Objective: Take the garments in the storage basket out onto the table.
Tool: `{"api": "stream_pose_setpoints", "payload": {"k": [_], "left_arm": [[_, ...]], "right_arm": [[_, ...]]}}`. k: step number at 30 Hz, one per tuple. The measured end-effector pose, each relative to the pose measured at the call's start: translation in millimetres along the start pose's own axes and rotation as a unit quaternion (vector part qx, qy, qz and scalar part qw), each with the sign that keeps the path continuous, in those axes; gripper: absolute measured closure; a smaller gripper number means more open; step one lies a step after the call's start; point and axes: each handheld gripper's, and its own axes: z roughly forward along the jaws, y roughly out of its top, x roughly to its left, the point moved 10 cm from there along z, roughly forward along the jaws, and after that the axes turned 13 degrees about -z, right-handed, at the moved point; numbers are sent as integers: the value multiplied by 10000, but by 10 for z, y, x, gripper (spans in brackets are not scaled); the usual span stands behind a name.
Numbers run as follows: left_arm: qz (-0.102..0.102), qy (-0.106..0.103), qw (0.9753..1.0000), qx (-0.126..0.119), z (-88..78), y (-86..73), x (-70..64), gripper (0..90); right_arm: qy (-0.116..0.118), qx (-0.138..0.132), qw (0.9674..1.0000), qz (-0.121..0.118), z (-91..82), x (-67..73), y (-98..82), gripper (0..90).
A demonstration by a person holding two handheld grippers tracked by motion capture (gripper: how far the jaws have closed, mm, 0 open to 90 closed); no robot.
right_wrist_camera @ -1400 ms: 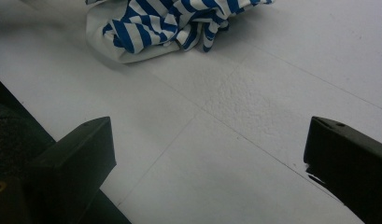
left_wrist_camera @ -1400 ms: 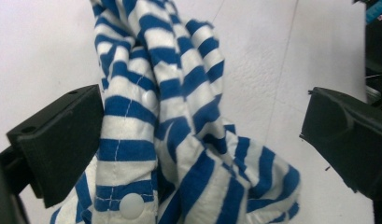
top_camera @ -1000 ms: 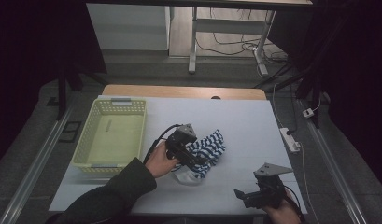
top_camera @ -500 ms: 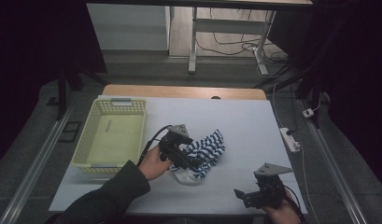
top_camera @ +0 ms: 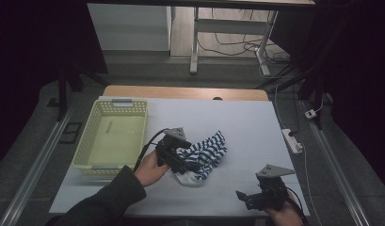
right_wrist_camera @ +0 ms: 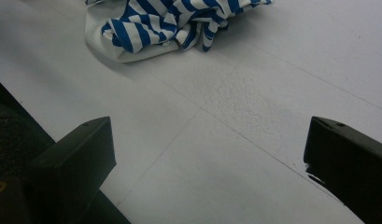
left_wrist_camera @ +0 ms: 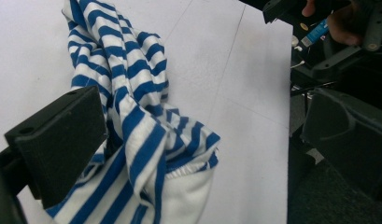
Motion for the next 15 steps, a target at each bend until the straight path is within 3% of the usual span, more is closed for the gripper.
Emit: {"api": "stream_pose_setpoints", "payload": {"k": [6, 15], "left_arm": [[73, 200, 9997, 105, -99, -96, -21, 0], [-13, 294, 9995, -114, -278, -142, -70, 0]], "right_arm": [[-6, 10, 10000, -23, 0, 3, 0, 16], [-8, 21, 10000, -50, 2, 4, 0, 15]]}}
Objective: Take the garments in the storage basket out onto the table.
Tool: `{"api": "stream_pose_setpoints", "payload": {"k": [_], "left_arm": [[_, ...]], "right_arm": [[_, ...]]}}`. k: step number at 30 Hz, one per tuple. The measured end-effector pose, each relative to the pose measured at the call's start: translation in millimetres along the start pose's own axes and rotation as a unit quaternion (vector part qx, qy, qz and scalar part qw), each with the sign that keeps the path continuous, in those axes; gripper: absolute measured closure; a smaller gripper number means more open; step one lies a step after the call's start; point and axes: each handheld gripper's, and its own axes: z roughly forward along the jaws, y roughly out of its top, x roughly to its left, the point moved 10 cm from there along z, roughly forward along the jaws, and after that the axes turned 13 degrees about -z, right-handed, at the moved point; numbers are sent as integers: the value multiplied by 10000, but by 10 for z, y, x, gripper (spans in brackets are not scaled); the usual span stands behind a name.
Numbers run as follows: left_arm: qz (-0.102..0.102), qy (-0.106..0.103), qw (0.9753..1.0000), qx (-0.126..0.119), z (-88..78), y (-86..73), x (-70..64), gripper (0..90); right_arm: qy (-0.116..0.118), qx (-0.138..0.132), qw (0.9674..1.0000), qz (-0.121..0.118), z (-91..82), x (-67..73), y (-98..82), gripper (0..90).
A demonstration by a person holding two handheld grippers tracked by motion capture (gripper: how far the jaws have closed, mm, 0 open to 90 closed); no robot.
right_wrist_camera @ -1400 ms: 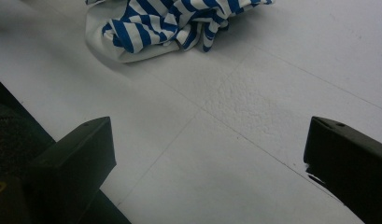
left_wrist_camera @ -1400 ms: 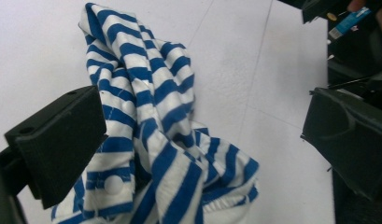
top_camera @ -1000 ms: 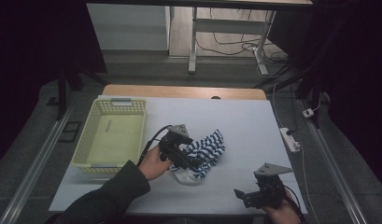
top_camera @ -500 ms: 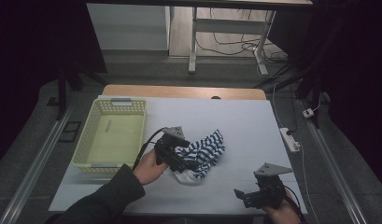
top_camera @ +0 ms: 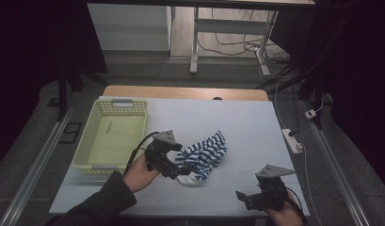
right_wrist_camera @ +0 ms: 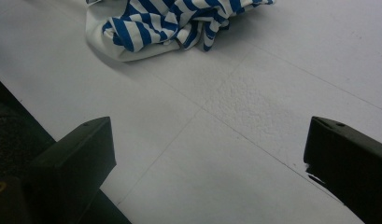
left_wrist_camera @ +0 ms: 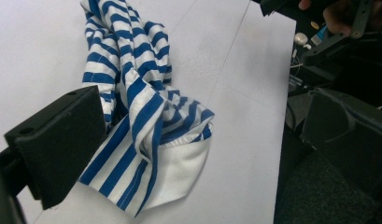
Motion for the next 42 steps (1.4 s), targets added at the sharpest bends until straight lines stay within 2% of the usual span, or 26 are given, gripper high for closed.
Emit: {"api": "stream_pose_setpoints", "payload": {"k": [13, 20, 28, 33, 42], "left_arm": [[-21, 8, 9995, -319, -195, -100, -65, 0], [-110, 59, 9982, -588, -329, -165, -75, 0], [-287, 92, 9969, -729, -477, -296, -36, 0], [-206, 291, 9964, -763, -575, -380, -22, 0], [-381, 483, 9937, -936, -795, -572, 20, 0]], "right_arm": [[17, 8, 10000, -11, 4, 11, 1, 15], [28, 28, 10000, -44, 5, 14, -2, 15], [39, 39, 10000, -59, 7, 19, -3, 16], [41, 42, 10000, -74, 9, 21, -2, 16], [36, 45, 10000, -81, 12, 23, -2, 16]]}}
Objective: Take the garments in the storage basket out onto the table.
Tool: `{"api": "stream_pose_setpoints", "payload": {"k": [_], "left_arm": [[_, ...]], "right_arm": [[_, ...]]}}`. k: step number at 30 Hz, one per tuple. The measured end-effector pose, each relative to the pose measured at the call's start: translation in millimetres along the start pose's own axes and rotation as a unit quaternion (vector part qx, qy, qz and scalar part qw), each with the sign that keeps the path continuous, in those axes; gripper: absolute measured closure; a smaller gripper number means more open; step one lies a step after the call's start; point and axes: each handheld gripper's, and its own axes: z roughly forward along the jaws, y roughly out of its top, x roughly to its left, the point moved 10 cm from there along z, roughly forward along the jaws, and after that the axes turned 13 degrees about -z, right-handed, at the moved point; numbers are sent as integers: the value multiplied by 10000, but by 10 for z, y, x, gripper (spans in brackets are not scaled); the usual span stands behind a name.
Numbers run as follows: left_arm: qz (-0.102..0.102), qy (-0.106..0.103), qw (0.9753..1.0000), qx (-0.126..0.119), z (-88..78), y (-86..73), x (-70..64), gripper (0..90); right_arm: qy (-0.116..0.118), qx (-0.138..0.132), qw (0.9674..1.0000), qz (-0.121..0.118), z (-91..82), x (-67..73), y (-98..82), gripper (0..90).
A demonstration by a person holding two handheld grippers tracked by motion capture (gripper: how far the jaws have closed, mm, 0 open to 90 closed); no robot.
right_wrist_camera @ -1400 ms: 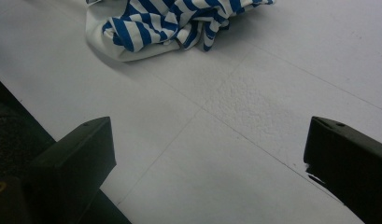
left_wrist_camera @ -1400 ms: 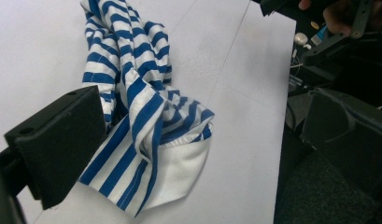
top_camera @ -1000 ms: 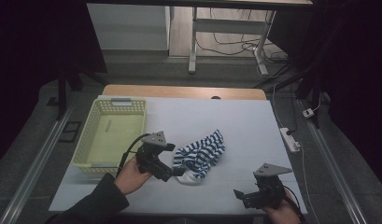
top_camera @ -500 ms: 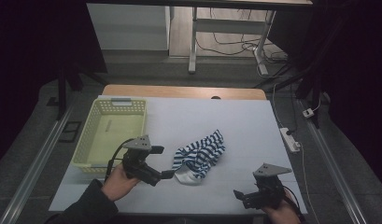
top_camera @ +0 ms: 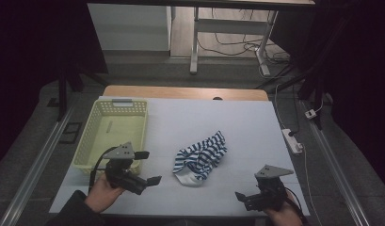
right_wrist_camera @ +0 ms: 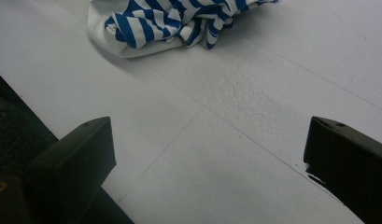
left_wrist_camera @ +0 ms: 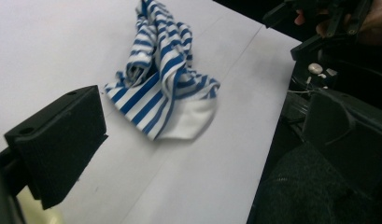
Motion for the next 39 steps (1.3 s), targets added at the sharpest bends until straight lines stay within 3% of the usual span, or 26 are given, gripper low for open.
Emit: {"api": "stream_pose_setpoints", "payload": {"k": [12, 20, 29, 33, 39], "left_arm": [[-106, 638, 9979, -13, -355, -309, 240, 0], [-458, 669, 9964, -228, -594, -453, 383, 0], [-761, 993, 9915, -346, -843, -631, 542, 0], [-907, 994, 9900, -415, -928, -694, 584, 0], [-967, 1070, 9883, -497, -1036, -771, 636, 0]], "right_arm": [[-2, 39, 10000, -27, 8, 4, -2, 16], [5, 83, 10000, -49, 8, 9, -6, 16], [6, 93, 9999, -42, 14, 8, -8, 16], [-8, 106, 9999, -29, 16, 8, -9, 16], [-5, 110, 9999, -37, 19, 10, -8, 16]]}}
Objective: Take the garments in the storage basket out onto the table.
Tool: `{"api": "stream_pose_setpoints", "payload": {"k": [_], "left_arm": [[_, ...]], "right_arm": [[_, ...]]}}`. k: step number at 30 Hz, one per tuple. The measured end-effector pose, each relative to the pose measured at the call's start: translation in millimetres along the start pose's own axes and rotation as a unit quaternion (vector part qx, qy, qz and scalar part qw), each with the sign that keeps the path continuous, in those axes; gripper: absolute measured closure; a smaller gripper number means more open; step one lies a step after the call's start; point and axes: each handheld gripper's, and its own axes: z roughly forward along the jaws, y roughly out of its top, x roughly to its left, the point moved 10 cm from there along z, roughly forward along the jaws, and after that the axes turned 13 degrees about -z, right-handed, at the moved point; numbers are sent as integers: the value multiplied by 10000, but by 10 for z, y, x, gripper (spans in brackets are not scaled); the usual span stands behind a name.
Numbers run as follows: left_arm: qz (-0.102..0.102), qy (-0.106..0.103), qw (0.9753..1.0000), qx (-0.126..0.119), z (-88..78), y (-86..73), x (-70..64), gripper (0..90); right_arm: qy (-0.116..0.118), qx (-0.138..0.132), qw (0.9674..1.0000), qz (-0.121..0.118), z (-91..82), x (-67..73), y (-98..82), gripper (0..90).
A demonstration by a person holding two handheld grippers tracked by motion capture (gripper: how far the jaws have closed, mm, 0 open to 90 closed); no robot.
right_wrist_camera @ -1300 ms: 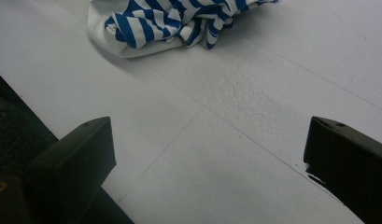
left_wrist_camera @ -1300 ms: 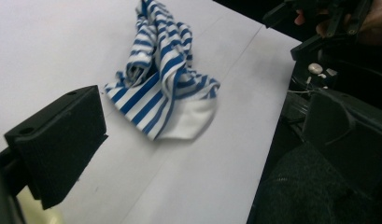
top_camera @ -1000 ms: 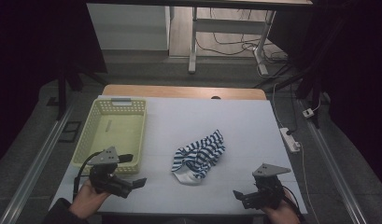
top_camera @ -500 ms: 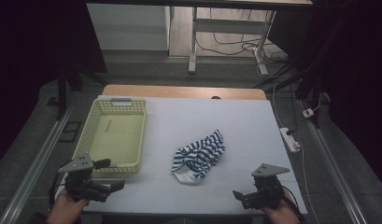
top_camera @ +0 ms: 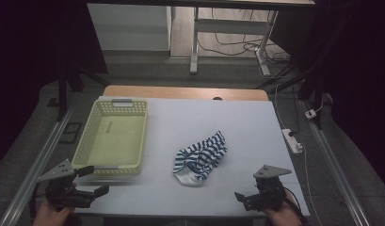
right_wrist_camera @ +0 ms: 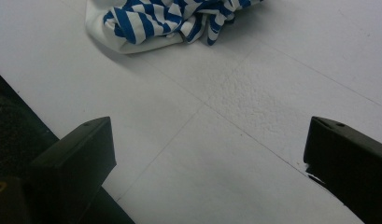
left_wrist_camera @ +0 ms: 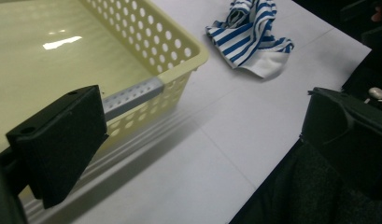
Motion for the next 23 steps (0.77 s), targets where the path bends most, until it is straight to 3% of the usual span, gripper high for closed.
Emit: {"api": "stream_pose_setpoints", "payload": {"k": [10, 17, 23], "left_arm": [[-101, 152, 9997, 152, -110, -151, 113, 0], [-285, 162, 9992, 235, -195, -213, 151, 2], [-406, 57, 9991, 143, -219, -202, 161, 0]], "right_arm": [[6, 15, 10000, -53, 5, 5, -1, 16], [-13, 38, 10000, -56, 5, 5, -3, 16], [-16, 64, 9999, -82, 11, 7, -8, 16]]}}
